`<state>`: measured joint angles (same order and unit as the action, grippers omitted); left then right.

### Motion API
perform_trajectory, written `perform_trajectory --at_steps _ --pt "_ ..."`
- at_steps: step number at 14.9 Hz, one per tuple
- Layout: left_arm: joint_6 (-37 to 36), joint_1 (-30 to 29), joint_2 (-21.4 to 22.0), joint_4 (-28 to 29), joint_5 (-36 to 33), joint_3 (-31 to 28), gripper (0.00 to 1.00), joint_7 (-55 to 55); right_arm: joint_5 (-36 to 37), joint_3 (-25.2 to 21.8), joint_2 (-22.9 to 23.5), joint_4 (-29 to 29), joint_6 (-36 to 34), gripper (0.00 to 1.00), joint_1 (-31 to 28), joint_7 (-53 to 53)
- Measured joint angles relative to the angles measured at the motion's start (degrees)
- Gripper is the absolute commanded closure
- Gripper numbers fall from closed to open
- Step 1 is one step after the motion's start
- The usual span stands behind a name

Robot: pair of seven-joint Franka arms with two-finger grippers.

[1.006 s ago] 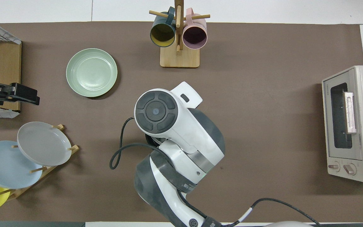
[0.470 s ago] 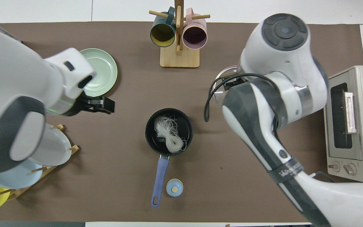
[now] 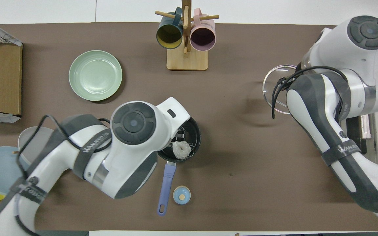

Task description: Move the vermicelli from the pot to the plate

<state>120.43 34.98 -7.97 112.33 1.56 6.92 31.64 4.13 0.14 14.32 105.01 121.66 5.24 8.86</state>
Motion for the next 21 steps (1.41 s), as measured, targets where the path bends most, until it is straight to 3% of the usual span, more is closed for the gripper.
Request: perform_trajectory --at_steps 3,8,9,10,11,12,13,18,21 --pt "4.13 0.03 -3.8 0.76 0.0 -0.23 0.0 0.21 0.0 0.3 -1.31 6.87 6.12 0.45 0.18 -0.08" --pt "7.42 0.61 -7.22 0.86 0.0 -0.25 0.0 1.05 -0.01 0.13 -1.23 10.09 8.24 0.41 -1.27 -0.08" --pt "7.62 0.68 -7.61 0.86 0.0 -0.25 0.15 1.07 -0.01 0.13 -1.22 10.64 8.26 0.41 -1.35 -0.11" --pt "7.75 0.7 -7.94 0.86 0.0 -0.25 0.6 1.09 -0.02 0.13 -1.2 11.3 8.31 0.41 -1.35 -0.12" --pt "7.78 0.7 -8.13 0.87 0.0 -0.25 1.0 1.11 -0.02 0.14 -1.19 11.83 8.47 0.33 -1.35 -0.13" --pt "7.78 0.7 -8.22 0.87 0.0 -0.27 1.0 1.11 -0.02 0.14 -1.19 12.2 8.7 0.13 -1.35 -0.19" --pt "7.76 0.7 -8.24 0.87 0.0 -0.33 1.0 1.1 -0.02 0.14 -1.19 12.36 8.85 0.0 -1.35 -0.31" --pt "6.29 0.68 -7.81 -0.04 0.0 -0.82 1.0 1.07 -0.04 0.14 -1.76 11.62 8.44 0.0 -1.35 -0.55" --pt "-2.45 0.35 -6.1 -4.83 0.0 -1.16 1.0 1.05 -1.6 0.06 -4.15 6.86 -2.03 0.0 -1.37 -0.7"
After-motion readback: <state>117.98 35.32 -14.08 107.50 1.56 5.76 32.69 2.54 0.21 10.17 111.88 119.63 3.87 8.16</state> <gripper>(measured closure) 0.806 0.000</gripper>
